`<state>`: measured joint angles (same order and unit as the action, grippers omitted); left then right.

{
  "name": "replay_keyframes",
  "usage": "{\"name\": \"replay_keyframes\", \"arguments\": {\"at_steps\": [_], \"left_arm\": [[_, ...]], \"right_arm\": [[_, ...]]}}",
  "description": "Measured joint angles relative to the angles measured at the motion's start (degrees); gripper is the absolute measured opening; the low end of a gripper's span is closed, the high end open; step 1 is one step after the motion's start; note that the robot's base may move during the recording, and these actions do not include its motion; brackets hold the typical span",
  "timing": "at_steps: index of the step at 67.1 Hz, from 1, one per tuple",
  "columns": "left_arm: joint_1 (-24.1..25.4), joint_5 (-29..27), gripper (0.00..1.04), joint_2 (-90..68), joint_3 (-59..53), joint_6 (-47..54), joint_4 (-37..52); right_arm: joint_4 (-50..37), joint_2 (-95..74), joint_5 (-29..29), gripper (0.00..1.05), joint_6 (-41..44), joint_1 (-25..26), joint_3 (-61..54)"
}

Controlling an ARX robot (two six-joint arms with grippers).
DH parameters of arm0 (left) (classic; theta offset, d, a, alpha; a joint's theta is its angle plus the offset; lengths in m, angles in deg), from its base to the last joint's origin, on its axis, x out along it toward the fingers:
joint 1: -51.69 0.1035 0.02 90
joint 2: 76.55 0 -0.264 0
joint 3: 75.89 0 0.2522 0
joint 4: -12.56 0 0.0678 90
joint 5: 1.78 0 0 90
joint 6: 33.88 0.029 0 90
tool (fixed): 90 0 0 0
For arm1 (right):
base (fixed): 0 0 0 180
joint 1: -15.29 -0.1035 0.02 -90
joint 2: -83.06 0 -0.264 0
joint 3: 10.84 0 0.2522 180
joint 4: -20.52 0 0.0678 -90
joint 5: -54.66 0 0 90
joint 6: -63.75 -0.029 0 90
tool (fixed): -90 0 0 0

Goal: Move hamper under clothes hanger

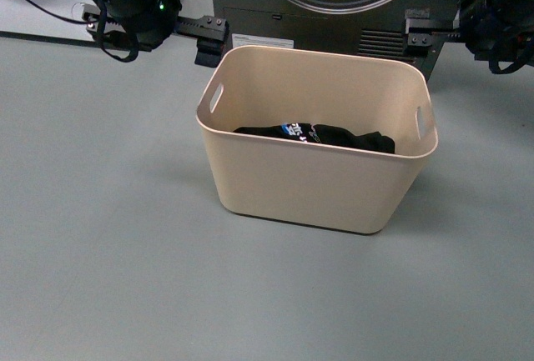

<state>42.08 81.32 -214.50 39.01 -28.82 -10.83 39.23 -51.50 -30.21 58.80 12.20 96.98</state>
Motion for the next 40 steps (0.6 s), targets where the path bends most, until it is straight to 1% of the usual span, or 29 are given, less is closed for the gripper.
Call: {"name": "replay_keyframes", "arguments": {"at_steps": [9,15,40], "left_arm": [[1.3,-0.4,0.98,-3.3,3.4,0.3,-0.3],[2.2,0.5,0.98,-4.9,5.1,0.8,0.1],[2.5,2.9,0.98,-10.7,7.7,-1.0,3.5]], "right_arm": [[1.0,-4.8,0.5,0.97,0.3,0.3,4.7],[1.0,-7.7,0.7,0.97,0.2,0.4,7.3],[0.3,-13.2,1.4,0.97,0.1,0.9,8.6]]}}
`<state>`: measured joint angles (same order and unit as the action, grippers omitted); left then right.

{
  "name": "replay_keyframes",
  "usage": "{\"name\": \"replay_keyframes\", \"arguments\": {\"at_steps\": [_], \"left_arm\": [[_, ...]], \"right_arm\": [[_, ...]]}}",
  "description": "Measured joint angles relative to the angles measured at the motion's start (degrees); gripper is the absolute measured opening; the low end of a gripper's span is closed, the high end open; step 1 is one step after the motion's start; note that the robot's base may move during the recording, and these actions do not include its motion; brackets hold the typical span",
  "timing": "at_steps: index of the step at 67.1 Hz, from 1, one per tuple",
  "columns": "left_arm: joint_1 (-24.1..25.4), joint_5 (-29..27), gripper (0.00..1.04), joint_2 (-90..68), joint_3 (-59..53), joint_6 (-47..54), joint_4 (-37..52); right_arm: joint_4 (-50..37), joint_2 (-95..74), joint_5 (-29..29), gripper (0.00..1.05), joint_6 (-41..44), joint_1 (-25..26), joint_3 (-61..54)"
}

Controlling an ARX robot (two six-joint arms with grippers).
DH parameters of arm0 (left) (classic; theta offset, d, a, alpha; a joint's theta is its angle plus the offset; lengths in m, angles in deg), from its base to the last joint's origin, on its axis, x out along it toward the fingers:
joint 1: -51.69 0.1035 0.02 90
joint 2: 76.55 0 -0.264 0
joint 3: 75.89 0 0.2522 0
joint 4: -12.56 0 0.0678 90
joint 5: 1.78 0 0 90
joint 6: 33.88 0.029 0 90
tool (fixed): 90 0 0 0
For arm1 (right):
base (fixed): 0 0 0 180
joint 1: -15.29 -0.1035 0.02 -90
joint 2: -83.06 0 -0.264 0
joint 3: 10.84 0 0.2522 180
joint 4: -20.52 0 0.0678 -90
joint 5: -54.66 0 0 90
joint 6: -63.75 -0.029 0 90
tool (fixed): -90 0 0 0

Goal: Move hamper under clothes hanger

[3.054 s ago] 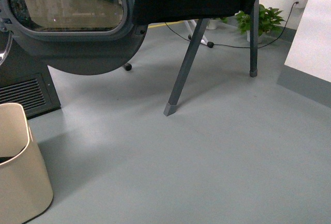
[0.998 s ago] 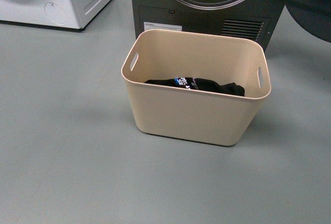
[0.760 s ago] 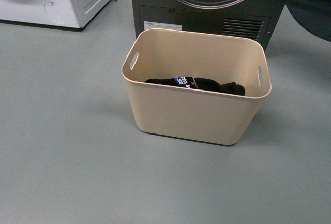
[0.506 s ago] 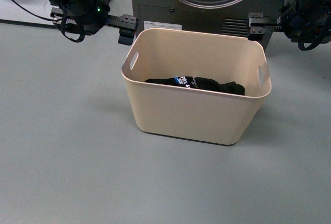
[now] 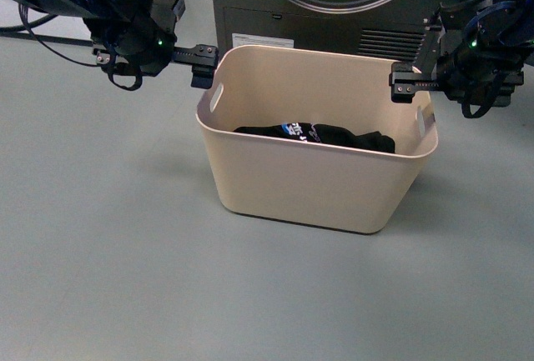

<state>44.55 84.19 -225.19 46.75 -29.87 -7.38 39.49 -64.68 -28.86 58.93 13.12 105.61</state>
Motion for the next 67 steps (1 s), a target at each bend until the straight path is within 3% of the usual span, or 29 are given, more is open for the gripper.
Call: {"name": "replay_keyframes", "arguments": {"at_steps": [17,60,67], "left_arm": [[-0.8,0.0,0.98,-3.1,2.4,-2.9,3.3],[-4.5,-1.1,0.98,-11.2,11.4,-6.4,1.4],[-4.5,-2.0,0.88,-11.2,11.4,-6.4,1.4]], "right_arm": [[-1.2,-1.8,-0.5,0.97,-0.8,-0.2,-0.7],[-0.7,-4.2,-0.3,0.97,-1.1,-1.2,-0.2],[-0.7,-4.3,0.4,0.85,-1.3,-1.4,0.3]]}}
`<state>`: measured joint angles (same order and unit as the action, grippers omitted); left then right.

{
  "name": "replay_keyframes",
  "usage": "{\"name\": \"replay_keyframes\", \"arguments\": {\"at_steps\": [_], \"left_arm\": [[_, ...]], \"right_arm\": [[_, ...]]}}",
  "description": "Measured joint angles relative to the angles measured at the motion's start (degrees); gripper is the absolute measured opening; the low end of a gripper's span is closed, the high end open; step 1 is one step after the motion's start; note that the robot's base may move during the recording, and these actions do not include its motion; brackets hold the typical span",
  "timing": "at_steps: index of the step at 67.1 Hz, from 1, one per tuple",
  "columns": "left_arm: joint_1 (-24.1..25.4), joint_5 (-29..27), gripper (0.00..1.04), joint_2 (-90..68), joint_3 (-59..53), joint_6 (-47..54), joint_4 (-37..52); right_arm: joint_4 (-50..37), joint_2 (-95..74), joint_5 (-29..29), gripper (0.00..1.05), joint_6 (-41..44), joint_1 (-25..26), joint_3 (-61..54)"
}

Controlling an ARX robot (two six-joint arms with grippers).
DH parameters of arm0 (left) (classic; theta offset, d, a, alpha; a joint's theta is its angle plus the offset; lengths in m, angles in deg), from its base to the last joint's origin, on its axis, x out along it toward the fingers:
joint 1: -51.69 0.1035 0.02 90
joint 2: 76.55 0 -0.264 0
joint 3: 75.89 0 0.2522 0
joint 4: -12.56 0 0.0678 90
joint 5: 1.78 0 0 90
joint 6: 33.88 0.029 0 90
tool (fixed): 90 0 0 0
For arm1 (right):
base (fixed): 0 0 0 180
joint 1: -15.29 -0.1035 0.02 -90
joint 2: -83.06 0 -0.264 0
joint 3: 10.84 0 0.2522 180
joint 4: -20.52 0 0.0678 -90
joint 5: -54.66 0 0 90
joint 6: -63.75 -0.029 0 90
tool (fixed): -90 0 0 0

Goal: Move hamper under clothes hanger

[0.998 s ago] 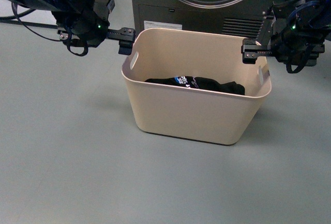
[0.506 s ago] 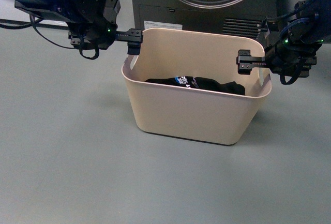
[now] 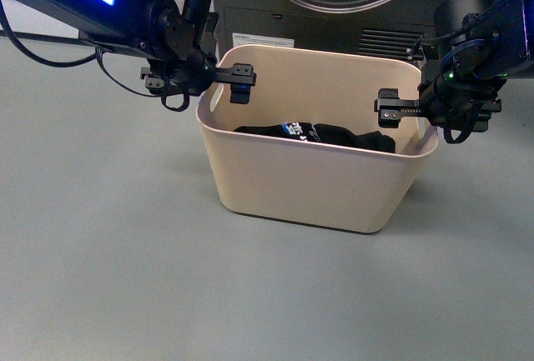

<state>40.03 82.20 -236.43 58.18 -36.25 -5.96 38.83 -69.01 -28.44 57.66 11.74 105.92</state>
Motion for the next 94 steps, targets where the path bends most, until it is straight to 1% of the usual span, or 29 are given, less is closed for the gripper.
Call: {"name": "replay_keyframes", "arguments": {"at_steps": [2,6,15,16,19,20,24,27,29,33,35,52,66,68,70,79,94], "left_arm": [[0.0,0.0,0.81,0.0,0.0,0.0,-0.3],[0.0,-0.6,0.70,0.0,0.0,0.0,-1.1],[0.0,-1.3,0.52,-0.1,0.0,0.0,-1.9],[0.0,-1.5,0.49,-0.1,0.0,0.0,-2.1],[0.0,-1.6,0.44,-0.1,-0.1,0.0,-2.2],[0.0,-1.7,0.40,-0.1,-0.1,0.0,-2.2],[0.0,-2.0,0.33,-0.1,-0.2,0.1,-2.2],[0.2,-1.9,0.22,-0.1,-0.3,0.2,-2.2],[0.2,-1.9,0.17,-0.1,-0.3,0.3,-2.2],[0.2,-1.9,0.10,-0.1,-0.3,0.3,-2.3],[0.1,-1.8,0.04,-0.1,-0.3,0.3,-2.3],[0.2,-1.9,0.04,3.6,-4.1,-0.4,-2.7],[-0.9,-2.5,0.04,13.1,-16.0,-1.2,1.9],[-1.6,-3.1,0.04,16.7,-20.5,-1.2,4.0],[-2.0,-3.3,0.04,18.3,-22.3,-1.2,4.6],[-4.3,-4.6,0.04,29.6,-37.4,-1.2,10.3],[-6.1,-6.1,0.04,39.4,-52.2,-2.2,14.8]], "right_arm": [[0.0,0.0,0.2,0.78,0.0,-0.1,0.1],[0.1,0.0,0.5,0.67,0.0,-0.1,0.1],[0.7,-0.1,1.1,0.50,0.0,-0.1,0.3],[0.9,-0.2,1.2,0.46,0.0,-0.1,0.4],[1.0,-0.2,1.3,0.41,0.0,-0.1,0.5],[1.0,-0.2,1.4,0.37,0.1,-0.1,0.5],[1.0,-0.2,1.7,0.30,0.1,-0.1,0.6],[1.0,-0.2,2.2,0.20,0.2,-0.1,0.6],[1.0,-0.2,2.5,0.15,0.2,-0.1,0.6],[1.0,-0.2,2.6,0.08,0.2,-0.1,0.6],[1.1,-0.2,2.4,0.03,-0.1,0.0,0.6],[0.9,2.3,1.7,0.03,-0.3,0.0,-1.3],[-2.4,9.2,1.4,0.03,0.1,-0.1,-9.0],[-4.1,12.1,1.4,0.03,0.2,-0.1,-12.3],[-4.9,13.2,1.5,0.03,0.3,-0.1,-13.7],[-11.9,22.8,0.9,0.03,1.0,0.1,-27.1],[-18.9,32.7,-1.5,0.03,1.4,0.1,-43.5]]}}
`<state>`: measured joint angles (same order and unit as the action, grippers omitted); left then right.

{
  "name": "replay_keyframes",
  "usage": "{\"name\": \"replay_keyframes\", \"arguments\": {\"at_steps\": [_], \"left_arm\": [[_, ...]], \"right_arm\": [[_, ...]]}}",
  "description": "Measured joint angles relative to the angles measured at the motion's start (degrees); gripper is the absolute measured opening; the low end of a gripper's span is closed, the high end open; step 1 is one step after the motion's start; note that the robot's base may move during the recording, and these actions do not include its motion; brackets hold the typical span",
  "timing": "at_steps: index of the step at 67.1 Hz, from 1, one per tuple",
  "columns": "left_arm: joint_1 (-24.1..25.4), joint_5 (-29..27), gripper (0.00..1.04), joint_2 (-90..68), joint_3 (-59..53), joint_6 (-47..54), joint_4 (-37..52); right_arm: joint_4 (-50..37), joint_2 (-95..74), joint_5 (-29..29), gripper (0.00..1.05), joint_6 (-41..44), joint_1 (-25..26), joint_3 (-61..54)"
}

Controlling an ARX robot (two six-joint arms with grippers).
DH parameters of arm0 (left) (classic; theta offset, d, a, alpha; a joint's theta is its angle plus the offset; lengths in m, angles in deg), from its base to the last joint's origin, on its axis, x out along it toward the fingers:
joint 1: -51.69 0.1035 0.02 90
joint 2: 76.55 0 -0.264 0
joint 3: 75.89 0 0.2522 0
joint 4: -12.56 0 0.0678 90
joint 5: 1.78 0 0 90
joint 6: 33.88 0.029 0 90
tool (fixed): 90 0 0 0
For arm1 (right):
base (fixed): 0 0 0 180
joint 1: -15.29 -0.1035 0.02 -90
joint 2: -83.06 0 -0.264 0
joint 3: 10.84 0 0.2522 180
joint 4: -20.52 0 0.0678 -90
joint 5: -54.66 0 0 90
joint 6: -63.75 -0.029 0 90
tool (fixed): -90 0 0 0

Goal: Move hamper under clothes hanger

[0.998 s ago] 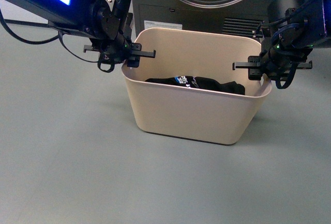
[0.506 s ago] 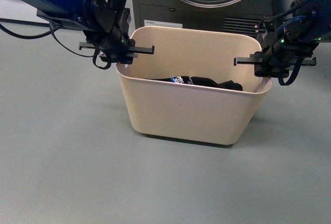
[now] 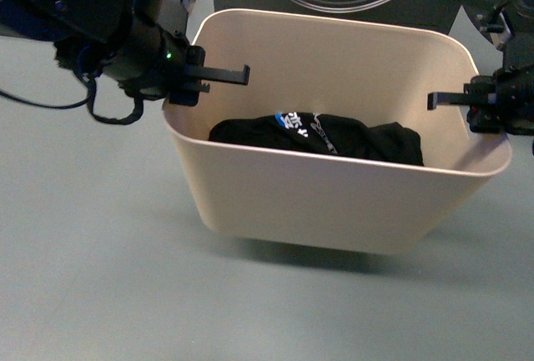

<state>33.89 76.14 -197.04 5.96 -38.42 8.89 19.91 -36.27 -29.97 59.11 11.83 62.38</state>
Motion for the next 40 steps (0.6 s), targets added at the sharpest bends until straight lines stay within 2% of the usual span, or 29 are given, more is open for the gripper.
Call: {"name": "replay_keyframes", "arguments": {"at_steps": [22,40], "left_arm": [[-2.5,-1.4,0.04,15.3,-17.7,-0.2,3.3],[-3.7,-3.0,0.04,26.1,-27.1,-0.2,3.6]], "right_arm": [[-4.6,17.2,-1.9,0.03,-1.1,-0.5,-20.8],[-6.3,30.1,-1.4,0.03,-4.3,-5.1,-33.5]]}}
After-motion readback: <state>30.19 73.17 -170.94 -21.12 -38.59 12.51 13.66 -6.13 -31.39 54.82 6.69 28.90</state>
